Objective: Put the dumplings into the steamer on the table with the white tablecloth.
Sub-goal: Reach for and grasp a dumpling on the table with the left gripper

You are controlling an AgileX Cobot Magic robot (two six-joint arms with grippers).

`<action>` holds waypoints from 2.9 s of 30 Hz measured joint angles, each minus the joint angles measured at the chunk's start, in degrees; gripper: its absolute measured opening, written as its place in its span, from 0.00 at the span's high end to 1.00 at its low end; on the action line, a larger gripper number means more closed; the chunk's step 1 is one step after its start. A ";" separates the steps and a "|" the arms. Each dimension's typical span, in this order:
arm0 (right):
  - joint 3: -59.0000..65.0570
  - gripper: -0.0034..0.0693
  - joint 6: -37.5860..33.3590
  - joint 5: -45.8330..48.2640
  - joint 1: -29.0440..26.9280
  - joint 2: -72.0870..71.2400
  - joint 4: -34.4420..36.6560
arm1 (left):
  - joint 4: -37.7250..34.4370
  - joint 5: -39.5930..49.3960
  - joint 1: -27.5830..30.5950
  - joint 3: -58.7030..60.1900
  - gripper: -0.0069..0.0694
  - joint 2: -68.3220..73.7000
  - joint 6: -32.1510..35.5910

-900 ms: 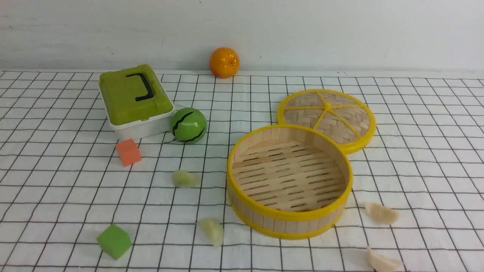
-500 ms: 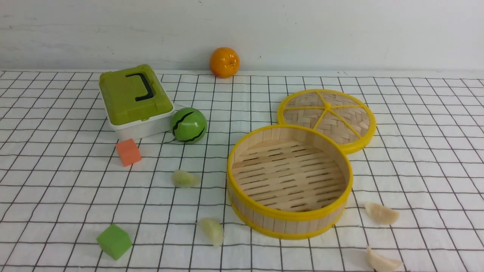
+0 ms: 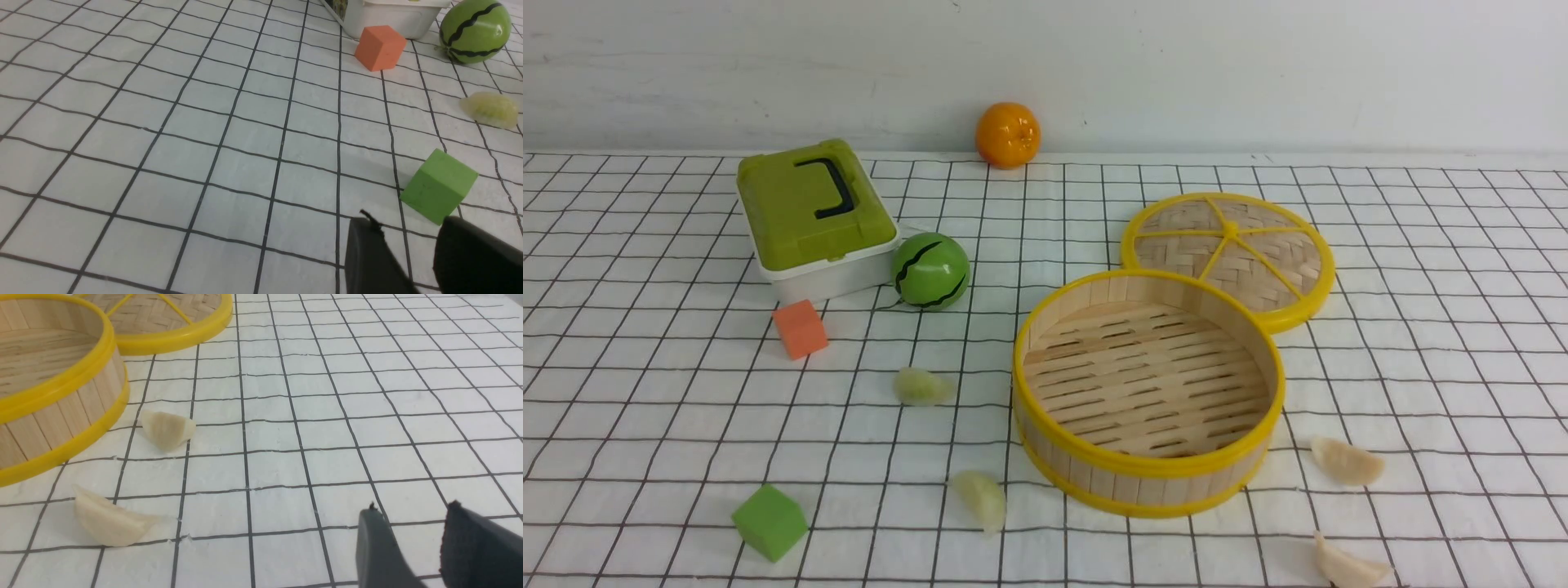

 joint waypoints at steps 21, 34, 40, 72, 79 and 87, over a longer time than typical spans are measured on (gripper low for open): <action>0.00 0.62 0.00 0.00 0.00 0.00 0.00 | -2.11 0.00 0.00 0.00 0.60 0.00 0.00; 0.00 0.62 0.00 0.00 0.00 0.00 0.00 | -3.53 0.00 0.00 0.00 0.60 0.00 0.00; 0.00 0.62 0.06 0.00 0.00 0.00 0.05 | -3.53 0.00 0.00 0.00 0.60 0.00 0.00; 0.00 0.62 0.12 0.00 0.00 0.00 0.62 | -10.20 -4.63 0.00 0.00 0.60 0.00 -0.05; 0.33 0.62 0.12 -2.55 0.00 0.00 12.05 | -39.85 -11.46 0.00 0.00 0.60 0.00 -7.60; 0.46 0.62 3.16 -5.75 0.00 0.00 46.23 | -71.28 -19.07 0.00 0.00 0.60 0.00 -13.02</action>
